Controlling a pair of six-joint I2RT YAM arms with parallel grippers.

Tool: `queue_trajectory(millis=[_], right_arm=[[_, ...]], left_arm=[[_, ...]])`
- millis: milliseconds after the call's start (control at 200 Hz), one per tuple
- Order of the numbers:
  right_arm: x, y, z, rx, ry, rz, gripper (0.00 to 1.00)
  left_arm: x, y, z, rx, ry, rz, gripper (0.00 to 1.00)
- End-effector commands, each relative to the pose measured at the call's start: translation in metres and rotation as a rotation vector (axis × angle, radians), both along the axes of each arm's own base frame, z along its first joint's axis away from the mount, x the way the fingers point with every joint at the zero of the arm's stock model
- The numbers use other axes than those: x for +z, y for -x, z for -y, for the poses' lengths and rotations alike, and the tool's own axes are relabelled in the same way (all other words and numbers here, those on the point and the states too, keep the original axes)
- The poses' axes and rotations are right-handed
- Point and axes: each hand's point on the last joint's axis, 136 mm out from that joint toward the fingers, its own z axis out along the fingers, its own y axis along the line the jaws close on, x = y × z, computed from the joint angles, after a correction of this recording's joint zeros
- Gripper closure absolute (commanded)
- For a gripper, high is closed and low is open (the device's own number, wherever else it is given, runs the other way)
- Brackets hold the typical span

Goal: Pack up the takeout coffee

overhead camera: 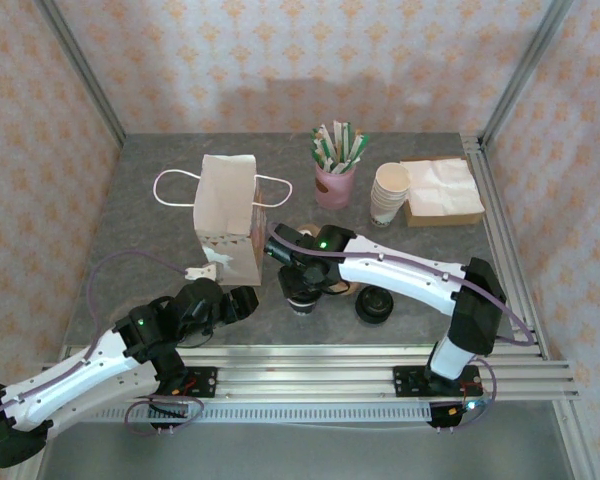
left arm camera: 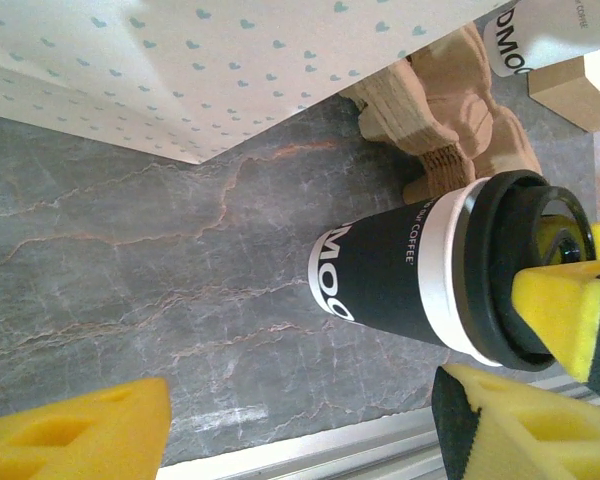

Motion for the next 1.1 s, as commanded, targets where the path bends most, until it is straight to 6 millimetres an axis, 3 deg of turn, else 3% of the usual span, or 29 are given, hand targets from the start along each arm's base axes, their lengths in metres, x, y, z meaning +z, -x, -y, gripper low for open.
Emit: queue_trajectory(millis=[0, 335, 611, 996, 1091], right_arm=[[0.002, -0.001, 0.008, -0.011, 0.047, 0.021, 0.32], [-0.008, 0.003, -0.005, -0.016, -0.022, -0.012, 0.32], [-0.018, 0.007, 0.005, -0.032, 0.003, -0.026, 0.32], [-0.036, 0.018, 0.003, -0.055, -0.037, -0.078, 0.32], [-0.044, 0.018, 0.013, -0.07, 0.006, -0.075, 0.32]], left_arm=[[0.0, -0.005, -0.001, 0.022, -0.006, 0.021, 0.29], [-0.003, -0.004, 0.0, 0.019, -0.007, 0.011, 0.29], [-0.004, -0.004, 0.0, 0.022, -0.007, 0.008, 0.29], [-0.007, -0.004, 0.001, 0.019, -0.007, -0.002, 0.29], [-0.008, -0.003, 0.001, 0.02, -0.009, -0.006, 0.29]])
